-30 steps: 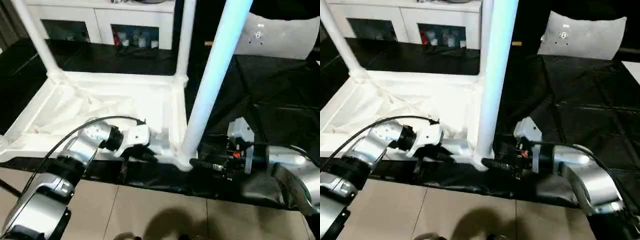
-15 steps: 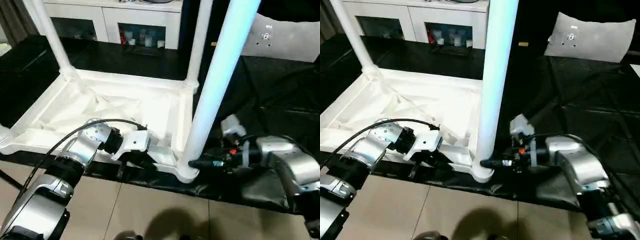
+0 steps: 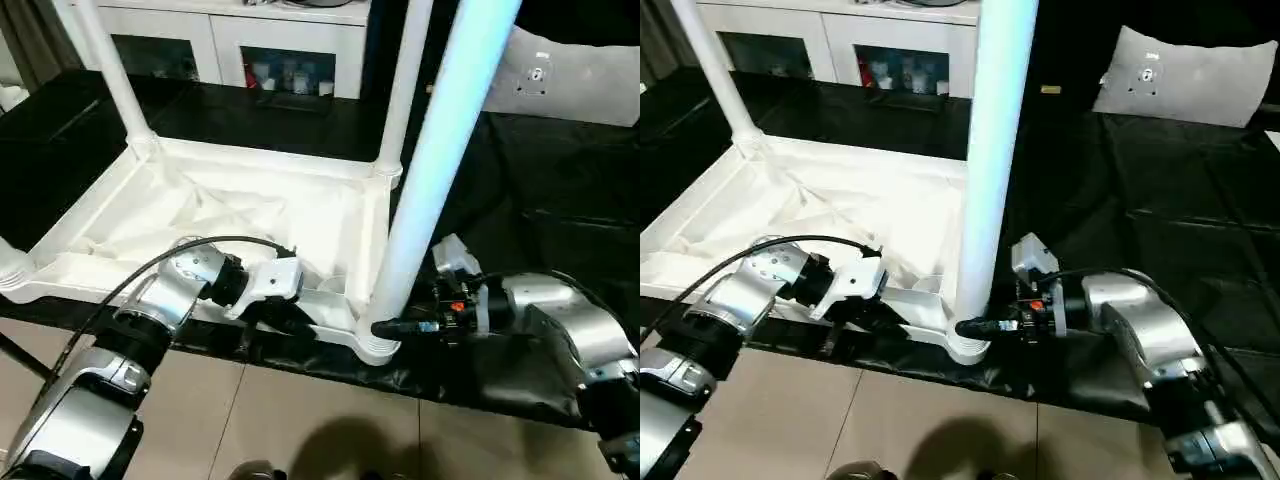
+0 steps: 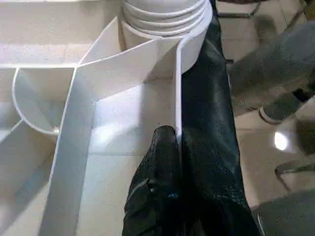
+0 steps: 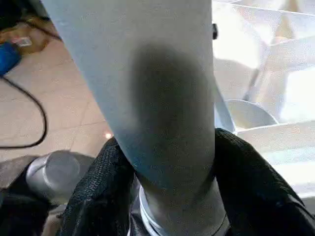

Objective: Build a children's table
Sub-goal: Rotate leg to tighten

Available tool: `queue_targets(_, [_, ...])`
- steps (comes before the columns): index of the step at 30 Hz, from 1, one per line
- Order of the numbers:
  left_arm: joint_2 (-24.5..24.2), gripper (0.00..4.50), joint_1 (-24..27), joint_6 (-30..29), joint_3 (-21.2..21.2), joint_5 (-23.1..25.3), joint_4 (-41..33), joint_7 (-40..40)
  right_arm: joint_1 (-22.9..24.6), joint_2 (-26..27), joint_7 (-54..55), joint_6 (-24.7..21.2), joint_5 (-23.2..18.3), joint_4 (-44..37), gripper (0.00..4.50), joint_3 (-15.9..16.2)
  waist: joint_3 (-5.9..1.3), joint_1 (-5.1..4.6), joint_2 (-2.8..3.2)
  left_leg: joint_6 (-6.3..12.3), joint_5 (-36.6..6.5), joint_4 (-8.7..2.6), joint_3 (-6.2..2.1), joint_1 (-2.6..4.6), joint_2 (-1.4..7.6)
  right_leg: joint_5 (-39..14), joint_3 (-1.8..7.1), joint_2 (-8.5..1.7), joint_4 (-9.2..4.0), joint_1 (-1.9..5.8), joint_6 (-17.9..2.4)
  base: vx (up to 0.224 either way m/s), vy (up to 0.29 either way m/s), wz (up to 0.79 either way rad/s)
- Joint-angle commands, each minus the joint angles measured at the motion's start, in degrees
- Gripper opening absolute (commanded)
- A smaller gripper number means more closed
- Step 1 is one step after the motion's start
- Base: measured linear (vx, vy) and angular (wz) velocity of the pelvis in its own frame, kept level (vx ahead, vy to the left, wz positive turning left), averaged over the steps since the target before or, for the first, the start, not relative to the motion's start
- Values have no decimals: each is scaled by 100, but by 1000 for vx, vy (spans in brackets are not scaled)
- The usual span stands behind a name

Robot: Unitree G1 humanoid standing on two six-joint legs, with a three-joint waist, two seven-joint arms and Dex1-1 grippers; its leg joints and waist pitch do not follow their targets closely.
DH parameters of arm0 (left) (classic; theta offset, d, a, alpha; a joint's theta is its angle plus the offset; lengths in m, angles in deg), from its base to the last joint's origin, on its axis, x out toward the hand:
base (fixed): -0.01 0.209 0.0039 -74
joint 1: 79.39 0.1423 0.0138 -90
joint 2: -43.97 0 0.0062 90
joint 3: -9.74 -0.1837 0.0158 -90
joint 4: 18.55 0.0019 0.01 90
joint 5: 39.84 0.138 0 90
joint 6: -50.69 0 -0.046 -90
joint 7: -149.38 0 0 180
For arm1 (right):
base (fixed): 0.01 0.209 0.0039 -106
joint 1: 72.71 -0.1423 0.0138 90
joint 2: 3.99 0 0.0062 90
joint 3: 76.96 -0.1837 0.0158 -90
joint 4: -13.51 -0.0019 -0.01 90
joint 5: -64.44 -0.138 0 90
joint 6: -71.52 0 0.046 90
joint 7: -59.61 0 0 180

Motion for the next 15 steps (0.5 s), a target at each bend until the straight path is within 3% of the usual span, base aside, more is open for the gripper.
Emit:
queue_targets(1, [220,0,-272,-395,355,-93,59,-902,281,237,334,-361,-262,-574,204,115,-327,-62,-28,423,-295,-469,-311,65,760,-1793,562,-822,-409,302,-324,0,0,0])
queue_targets(3, [344,0,-347,-614,455,-101,139,-1226,425,460,880,-397,-115,-718,204,85,-317,-81,-49,335,-362,-476,-317,63,730,-1891,553,-846,-437,307,-314,0,0,0])
queue_targets(4, [452,0,-409,-754,519,-111,191,-1462,493,740,1421,-439,35,-733,204,45,-299,-138,-65,278,-484,-473,-294,47,645,-2238,529,-838,-497,328,-197,0,0,0])
queue_targets(6, [534,0,-452,-867,559,-80,212,-1657,525,964,1799,-537,116,-737,204,6,-294,-155,-57,264,-518,-475,-301,47,633,-2350,512,-839,-518,333,-170,0,0,0])
queue_targets(7, [727,0,-556,-1131,638,-25,282,-2087,546,1489,2585,-752,230,-710,204,-100,-279,-237,-65,230,-563,-481,-311,42,623,-2525,486,-805,-563,333,-38,0,0,0])
queue_targets(9, [834,0,-614,-1265,684,6,322,-2318,536,1776,2997,-902,282,-706,201,-159,-269,-321,-51,175,-670,-486,-335,58,622,-2691,449,-799,-607,317,22,0,0,0])
queue_targets(12, [1060,0,-751,-1486,742,108,432,-2835,423,2456,4019,-1147,443,-550,201,-291,-274,-433,-18,195,-658,-498,-364,41,656,-2414,478,-800,-561,310,-70,0,0,0])
queue_targets(14, [1331,0,-907,-1587,799,185,582,-3440,204,3100,5032,-1054,724,-162,201,-360,-279,-514,-5,124,-676,-497,-378,27,646,-2233,490,-823,-533,320,-237,0,0,0])
queue_targets(15, [1331,0,-907,-1587,799,185,582,-3440,204,3100,5032,-1054,724,-162,201,-360,-269,-529,-6,123,-697,-495,-371,26,633,-2258,490,-821,-544,313,-244,0,0,0])
